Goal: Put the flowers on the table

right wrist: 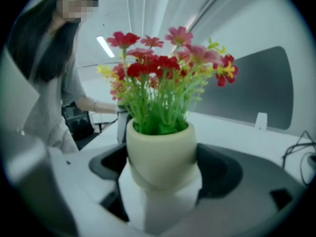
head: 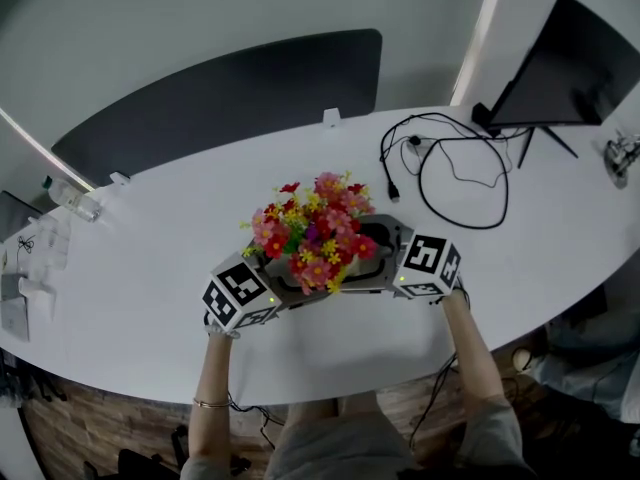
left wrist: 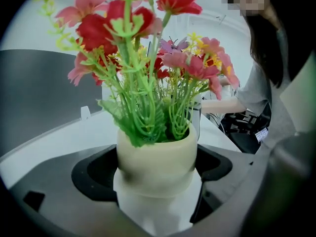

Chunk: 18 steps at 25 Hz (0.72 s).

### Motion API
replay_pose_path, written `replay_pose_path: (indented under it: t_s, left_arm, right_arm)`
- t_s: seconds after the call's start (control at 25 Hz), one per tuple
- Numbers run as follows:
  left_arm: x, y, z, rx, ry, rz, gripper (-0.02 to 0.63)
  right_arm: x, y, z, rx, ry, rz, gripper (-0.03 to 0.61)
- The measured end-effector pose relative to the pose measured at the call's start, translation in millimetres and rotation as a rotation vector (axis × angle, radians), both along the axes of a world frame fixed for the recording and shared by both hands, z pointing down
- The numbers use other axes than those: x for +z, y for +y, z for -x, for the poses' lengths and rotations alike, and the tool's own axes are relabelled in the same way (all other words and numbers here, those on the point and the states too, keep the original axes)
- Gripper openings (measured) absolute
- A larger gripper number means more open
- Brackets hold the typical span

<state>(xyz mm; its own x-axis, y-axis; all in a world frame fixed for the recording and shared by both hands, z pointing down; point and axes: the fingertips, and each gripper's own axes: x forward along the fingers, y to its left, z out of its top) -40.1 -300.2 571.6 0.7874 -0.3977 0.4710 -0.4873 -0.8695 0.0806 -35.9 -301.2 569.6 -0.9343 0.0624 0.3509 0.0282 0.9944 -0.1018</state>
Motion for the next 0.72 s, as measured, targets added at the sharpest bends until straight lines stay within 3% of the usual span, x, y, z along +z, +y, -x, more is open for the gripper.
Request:
replay_pose_path:
  t_s: [0.4, 0.72]
  left_arm:
    - [15.4, 2.5, 3.8, -0.023, -0.03, 0.014, 0.471]
    - [20.5, 5.1, 4.6, -0.024, -0.064, -0.02, 0.471]
  right_arm:
    - [14.4, 1.7, 3.4, -0.01, 0.069, -0.037, 0.443]
    - [23.3, 3.3, 2.4, 0.001, 0.131, -0.074, 0.443]
